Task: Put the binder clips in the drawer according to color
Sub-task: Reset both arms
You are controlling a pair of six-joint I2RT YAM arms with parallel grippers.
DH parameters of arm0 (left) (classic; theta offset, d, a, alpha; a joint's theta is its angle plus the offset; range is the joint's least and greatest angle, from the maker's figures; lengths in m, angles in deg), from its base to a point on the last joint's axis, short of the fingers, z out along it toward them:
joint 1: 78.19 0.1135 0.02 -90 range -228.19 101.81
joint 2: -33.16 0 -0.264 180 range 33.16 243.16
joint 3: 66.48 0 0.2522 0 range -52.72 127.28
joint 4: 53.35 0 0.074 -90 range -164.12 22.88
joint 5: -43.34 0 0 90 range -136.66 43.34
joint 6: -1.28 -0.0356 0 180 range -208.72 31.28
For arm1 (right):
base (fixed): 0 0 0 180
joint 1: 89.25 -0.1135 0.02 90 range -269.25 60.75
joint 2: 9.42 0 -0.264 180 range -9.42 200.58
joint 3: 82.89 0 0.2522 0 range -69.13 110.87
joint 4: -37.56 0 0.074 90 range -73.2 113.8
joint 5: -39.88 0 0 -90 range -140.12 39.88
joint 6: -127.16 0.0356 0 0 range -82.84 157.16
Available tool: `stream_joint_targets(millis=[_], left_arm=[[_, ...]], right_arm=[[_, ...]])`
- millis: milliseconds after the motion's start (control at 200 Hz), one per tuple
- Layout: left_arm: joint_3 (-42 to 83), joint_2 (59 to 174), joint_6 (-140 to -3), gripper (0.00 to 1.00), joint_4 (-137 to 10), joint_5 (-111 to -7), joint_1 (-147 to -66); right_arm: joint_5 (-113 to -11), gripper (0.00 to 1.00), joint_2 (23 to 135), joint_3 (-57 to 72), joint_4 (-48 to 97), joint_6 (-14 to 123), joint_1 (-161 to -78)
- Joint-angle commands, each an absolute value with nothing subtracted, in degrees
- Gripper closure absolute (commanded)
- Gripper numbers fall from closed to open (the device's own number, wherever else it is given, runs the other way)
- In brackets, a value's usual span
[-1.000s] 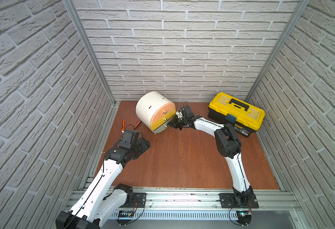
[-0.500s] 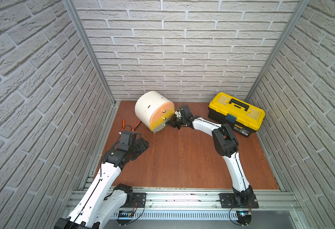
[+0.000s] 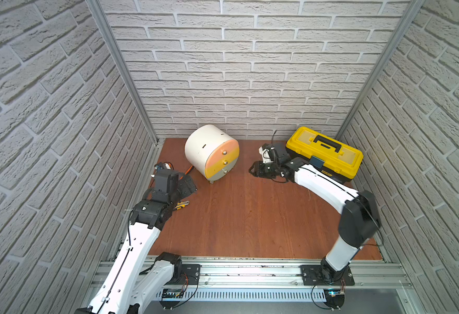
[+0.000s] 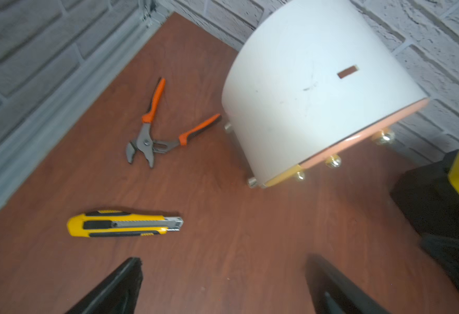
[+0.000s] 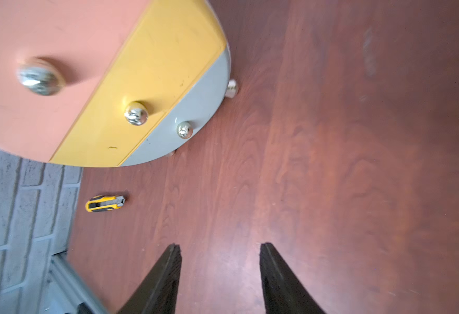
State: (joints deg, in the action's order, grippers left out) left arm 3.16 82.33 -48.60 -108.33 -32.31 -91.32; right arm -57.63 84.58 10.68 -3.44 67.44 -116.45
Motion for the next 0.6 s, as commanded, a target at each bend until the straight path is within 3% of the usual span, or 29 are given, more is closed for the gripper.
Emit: stream_joint_targets(millis=[0, 150, 215, 240, 325, 450, 595], left_arm=[[4.7, 82.4, -56.7, 0.02, -104.8, -19.6, -90.7], [2.9, 82.7, -66.5, 0.02, -99.4, -17.9, -90.7], [0.8, 82.1, -67.7, 0.02, -96.6, -15.5, -90.7], [-0.7, 81.8, -68.1, 0.05, -95.1, -14.8, -90.6], [-5.7, 80.4, -71.8, 0.08, -89.0, -16.0, -90.7], [-16.0, 79.2, -76.7, 0.05, -77.8, -15.4, -90.7], [-27.2, 80.1, -77.5, 0.02, -67.1, -8.9, -90.2]], right_arm=[[-37.8, 0.51, 74.4, 4.9, -7.4, 54.9, -116.4], [-26.6, 0.39, 60.2, -3.8, 1.7, 47.1, -115.8], [-24.3, 0.18, 56.6, -7.5, 8.3, 40.8, -115.9], [-23.4, 0.14, 55.8, -8.3, 8.7, 38.9, -115.9], [-22.5, 0.29, 53.6, -12.3, 15.2, 32.9, -116.0], [-17.6, 0.22, 50.9, -17.5, 19.1, 33.0, -114.5], [-16.6, 0.21, 48.6, -32.0, 32.0, 31.9, -110.3]])
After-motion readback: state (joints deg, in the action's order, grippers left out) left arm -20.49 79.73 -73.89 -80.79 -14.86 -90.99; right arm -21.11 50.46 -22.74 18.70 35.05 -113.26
